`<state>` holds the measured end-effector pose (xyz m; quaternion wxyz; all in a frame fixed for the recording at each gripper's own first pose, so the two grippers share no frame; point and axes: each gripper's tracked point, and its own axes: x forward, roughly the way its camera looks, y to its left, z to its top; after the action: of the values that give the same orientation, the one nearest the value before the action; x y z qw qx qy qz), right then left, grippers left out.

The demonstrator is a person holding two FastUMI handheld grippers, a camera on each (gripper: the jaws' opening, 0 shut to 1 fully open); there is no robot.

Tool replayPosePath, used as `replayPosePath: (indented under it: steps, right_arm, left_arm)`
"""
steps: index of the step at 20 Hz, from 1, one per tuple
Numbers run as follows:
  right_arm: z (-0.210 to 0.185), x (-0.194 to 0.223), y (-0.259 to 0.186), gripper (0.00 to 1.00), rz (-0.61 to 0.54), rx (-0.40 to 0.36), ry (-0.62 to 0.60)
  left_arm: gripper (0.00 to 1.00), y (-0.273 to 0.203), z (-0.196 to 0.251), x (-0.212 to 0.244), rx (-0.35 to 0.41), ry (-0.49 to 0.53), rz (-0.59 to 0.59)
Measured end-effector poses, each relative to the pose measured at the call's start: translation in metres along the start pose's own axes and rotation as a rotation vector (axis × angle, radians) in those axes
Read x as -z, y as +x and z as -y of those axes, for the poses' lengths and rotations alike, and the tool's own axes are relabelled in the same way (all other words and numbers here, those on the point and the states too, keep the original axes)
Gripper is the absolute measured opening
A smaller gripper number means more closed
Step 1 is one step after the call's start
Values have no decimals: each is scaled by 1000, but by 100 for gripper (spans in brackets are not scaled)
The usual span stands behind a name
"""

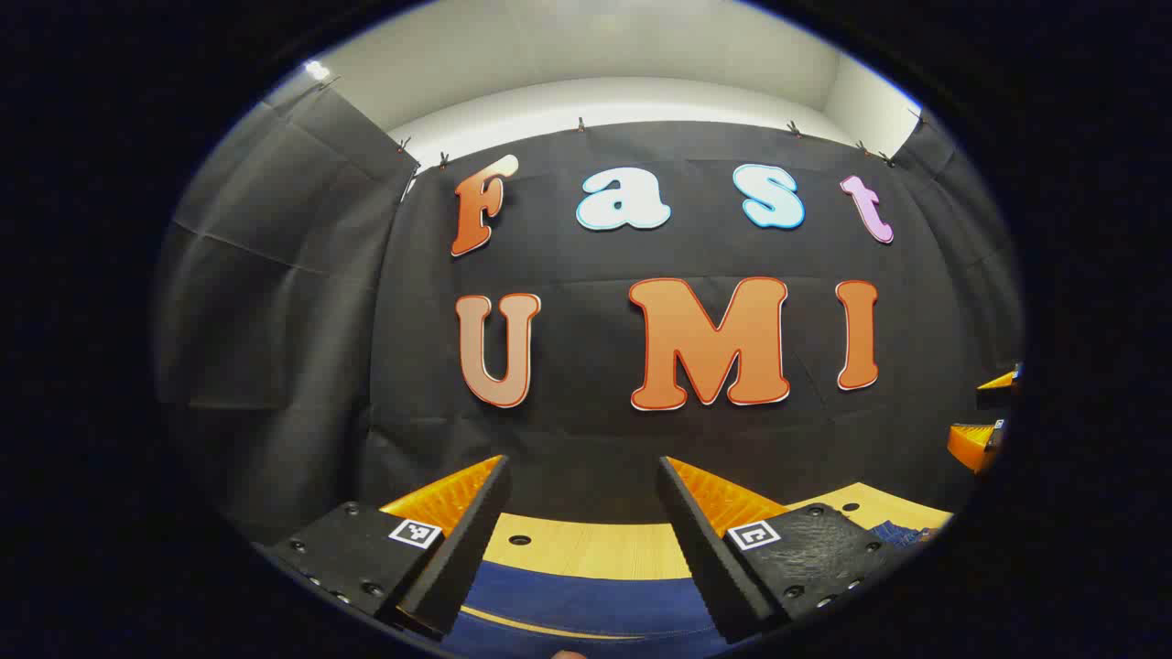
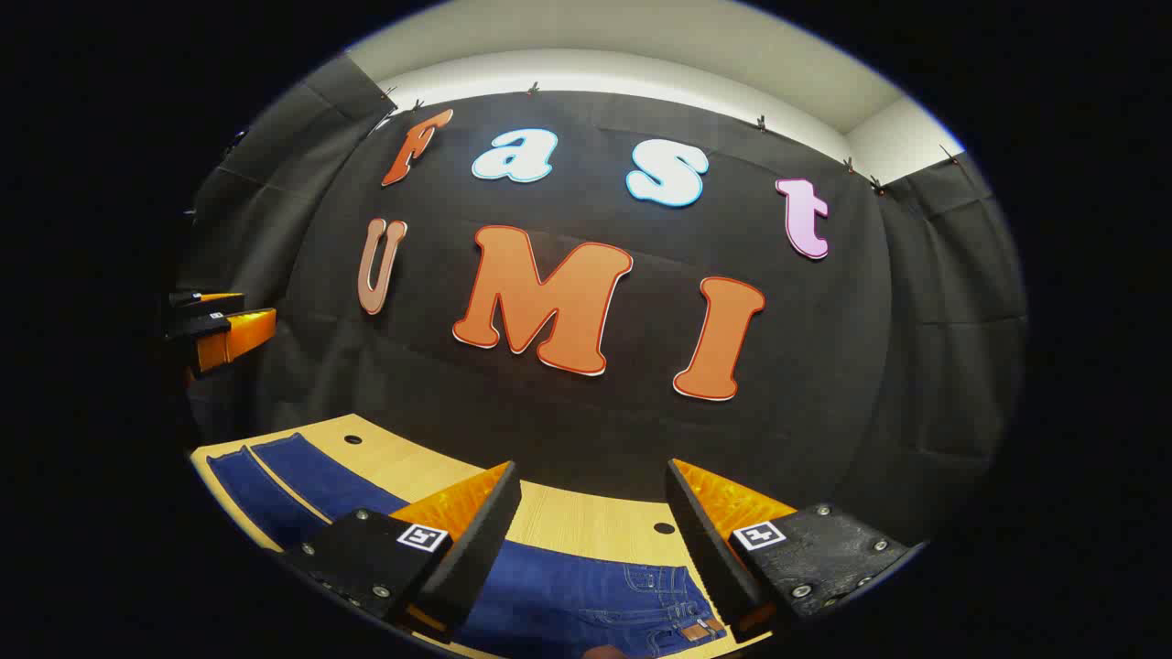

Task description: Grasp the waist and the cuffs of the jeans and fold them to make the two legs overlap; first hold the waist and fold one-third of the jeans toward the cuffs, then hold the cuffs and fold the remaining one-third in the same direction to finish folding.

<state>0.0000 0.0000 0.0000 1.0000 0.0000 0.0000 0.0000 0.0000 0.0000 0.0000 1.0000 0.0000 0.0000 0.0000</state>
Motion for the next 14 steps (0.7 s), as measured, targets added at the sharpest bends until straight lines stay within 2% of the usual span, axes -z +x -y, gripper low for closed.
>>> replayPosePath:
  steps: [4,8,14]
  right_arm:
    - [1,4,6,97,-12,5,-23]
    - [-4,3,8,97,-36,64,-38]
    - [-34,-3,8,97,-45,69,-46]
  left_arm:
    - [96,8,-9,0,-13,8,21]
    - [96,21,-16,11,40,-12,-5]
    - [97,37,-35,12,72,-31,3]
